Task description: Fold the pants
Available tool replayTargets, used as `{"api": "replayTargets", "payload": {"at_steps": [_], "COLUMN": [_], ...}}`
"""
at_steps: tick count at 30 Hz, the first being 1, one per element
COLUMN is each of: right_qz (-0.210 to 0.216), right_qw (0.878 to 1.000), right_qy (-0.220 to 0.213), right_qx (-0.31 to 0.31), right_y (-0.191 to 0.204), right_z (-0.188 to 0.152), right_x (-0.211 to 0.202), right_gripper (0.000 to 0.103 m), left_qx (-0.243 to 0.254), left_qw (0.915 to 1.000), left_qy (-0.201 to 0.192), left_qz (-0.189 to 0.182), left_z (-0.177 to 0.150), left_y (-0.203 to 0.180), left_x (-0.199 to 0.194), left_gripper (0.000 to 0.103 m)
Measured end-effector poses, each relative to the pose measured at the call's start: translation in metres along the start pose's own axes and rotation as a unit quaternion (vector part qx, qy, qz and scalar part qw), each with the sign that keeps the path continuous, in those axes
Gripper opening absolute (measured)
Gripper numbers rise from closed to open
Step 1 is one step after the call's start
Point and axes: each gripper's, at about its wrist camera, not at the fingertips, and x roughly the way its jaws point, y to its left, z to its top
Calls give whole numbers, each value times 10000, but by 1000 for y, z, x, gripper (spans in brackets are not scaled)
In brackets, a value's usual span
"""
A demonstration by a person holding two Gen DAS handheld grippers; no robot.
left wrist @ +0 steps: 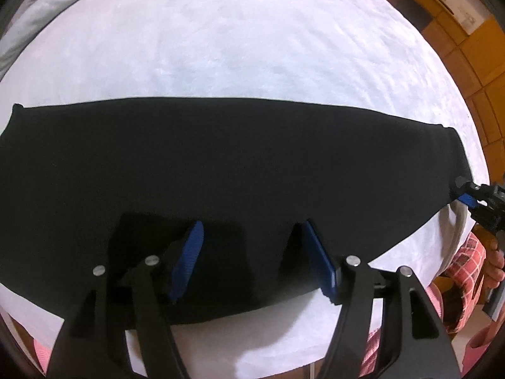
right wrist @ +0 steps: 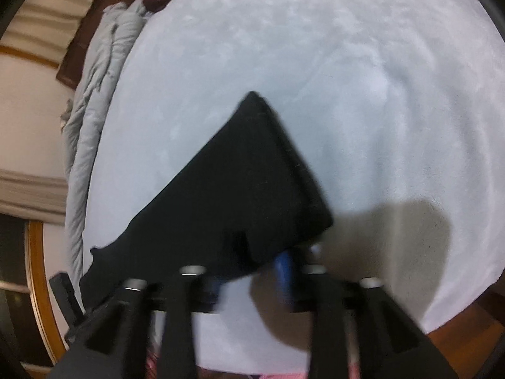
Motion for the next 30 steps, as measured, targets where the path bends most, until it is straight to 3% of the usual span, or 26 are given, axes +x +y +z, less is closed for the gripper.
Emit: {"api": "replayTargets", "payload": {"at_steps": [2, 7, 11, 16, 18, 20, 21, 26, 30], "right_qz": [-365, -307, -79, 513, 676, 810, 870, 1126, 1298], "right_qw": [9991, 9983, 9989, 9978, 9965, 9951, 9946, 9930, 9887], "right_qy": [7, 430, 453, 158, 73, -23, -52, -350, -726], "right_qx": [-218, -232, 7, 379, 492, 570, 561, 71, -197], "right_y": [11, 15, 7, -5, -8, -10, -10, 13, 24], "right_z": [-6, -21, -17, 3, 8, 12, 13, 24, 38], "right_x": [-6, 6, 21, 30, 31, 30, 29, -1, -42], "right_gripper": [51, 52, 62, 61, 51, 24, 19, 12, 11], "left_qx": [-58, -261, -252, -311, -364, -430, -453, -690, -641], "left_qw": [10000, 9996, 9996, 9994, 9992, 9990, 9989, 9974, 9957], "left_qy": [-12, -24, -6, 15, 9, 6, -1, -155, -675], "left_qz": [-18, -101, -144, -154, -153, -138, -131, -141, 31], "left_z": [1, -1, -4, -11, -12, -12, -12, -8, -5], "left_y": [0, -2, -11, 8, 9, 17, 19, 31, 38], "left_x": [-3, -5, -8, -11, -13, -14, -14, -26, -52], "left_gripper": [67, 71, 71, 73, 75, 75, 75, 75, 76]}}
